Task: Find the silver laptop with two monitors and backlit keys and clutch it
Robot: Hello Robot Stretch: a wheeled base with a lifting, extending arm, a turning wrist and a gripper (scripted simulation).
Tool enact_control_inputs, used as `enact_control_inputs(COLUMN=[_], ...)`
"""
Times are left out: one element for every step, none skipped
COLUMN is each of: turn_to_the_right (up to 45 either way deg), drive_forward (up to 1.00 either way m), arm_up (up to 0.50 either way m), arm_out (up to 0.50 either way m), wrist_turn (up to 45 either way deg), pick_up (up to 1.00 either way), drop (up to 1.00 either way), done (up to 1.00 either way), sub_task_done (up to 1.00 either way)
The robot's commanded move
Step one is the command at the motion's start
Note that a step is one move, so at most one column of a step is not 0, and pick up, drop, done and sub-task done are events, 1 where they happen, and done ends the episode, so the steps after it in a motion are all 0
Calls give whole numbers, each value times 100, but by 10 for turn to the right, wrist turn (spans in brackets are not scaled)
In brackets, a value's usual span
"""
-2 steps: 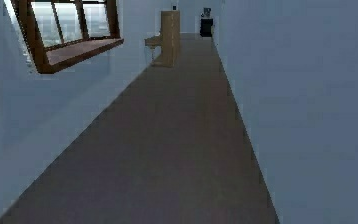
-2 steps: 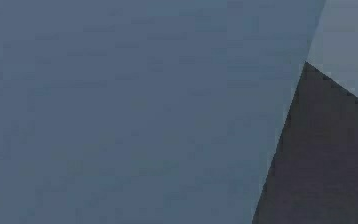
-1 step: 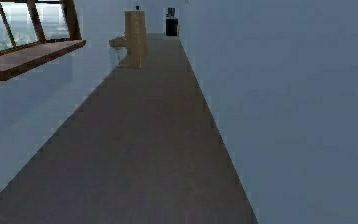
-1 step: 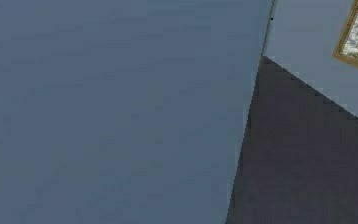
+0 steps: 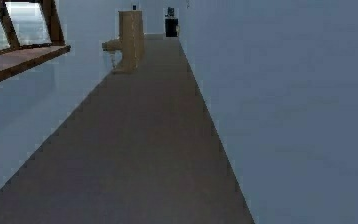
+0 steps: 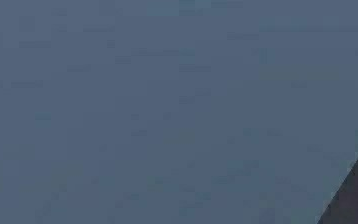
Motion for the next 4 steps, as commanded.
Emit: enact_control_inputs(turn_to_the_right=[-30, 0, 0, 0], drive_forward=[0, 100, 100, 100], arm_up=[0, 0, 0, 0], arm_out=[0, 0, 0, 0], wrist_turn=[0, 0, 0, 0], pick_up=[0, 0, 0, 0], drop=[0, 0, 0, 0], done=[0, 0, 0, 0], sub_task_done=[0, 0, 0, 0])
